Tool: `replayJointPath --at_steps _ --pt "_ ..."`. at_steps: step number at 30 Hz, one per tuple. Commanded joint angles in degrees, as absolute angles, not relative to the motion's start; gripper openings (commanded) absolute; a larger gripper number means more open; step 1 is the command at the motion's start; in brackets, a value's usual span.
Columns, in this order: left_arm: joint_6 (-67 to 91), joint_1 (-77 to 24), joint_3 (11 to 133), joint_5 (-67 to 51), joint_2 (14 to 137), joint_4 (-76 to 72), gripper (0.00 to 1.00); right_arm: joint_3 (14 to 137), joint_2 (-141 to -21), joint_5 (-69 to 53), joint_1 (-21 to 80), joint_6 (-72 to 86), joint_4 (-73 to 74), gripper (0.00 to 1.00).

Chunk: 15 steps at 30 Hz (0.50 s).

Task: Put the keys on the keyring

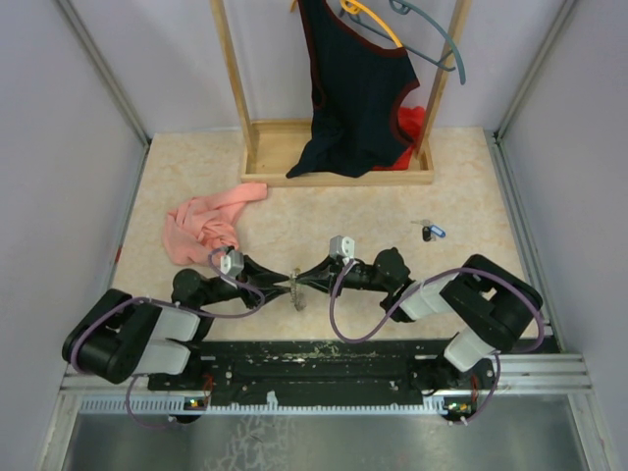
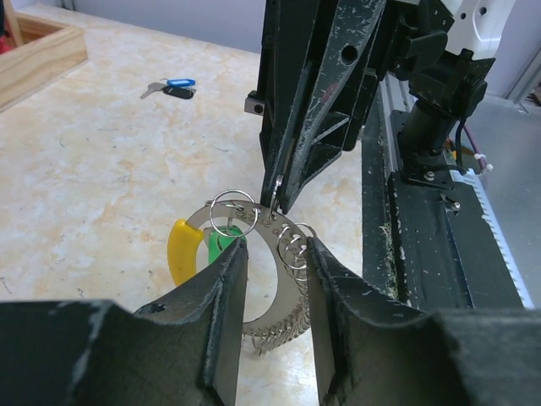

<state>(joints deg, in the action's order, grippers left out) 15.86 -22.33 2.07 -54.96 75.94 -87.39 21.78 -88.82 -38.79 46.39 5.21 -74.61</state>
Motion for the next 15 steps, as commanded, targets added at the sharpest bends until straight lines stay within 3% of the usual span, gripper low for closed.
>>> replayJointPath --at_steps 1,15 --pt "18.0 -21.9 5.0 -58.1 78.5 -102.6 0.38 22.3 -89.6 -40.1 46.7 6.2 -80.4 0.00" --pt "19.3 -22.0 7.0 -60.1 80.3 -102.5 0.30 22.5 -89.6 -41.2 46.7 6.8 -80.8 0.00"
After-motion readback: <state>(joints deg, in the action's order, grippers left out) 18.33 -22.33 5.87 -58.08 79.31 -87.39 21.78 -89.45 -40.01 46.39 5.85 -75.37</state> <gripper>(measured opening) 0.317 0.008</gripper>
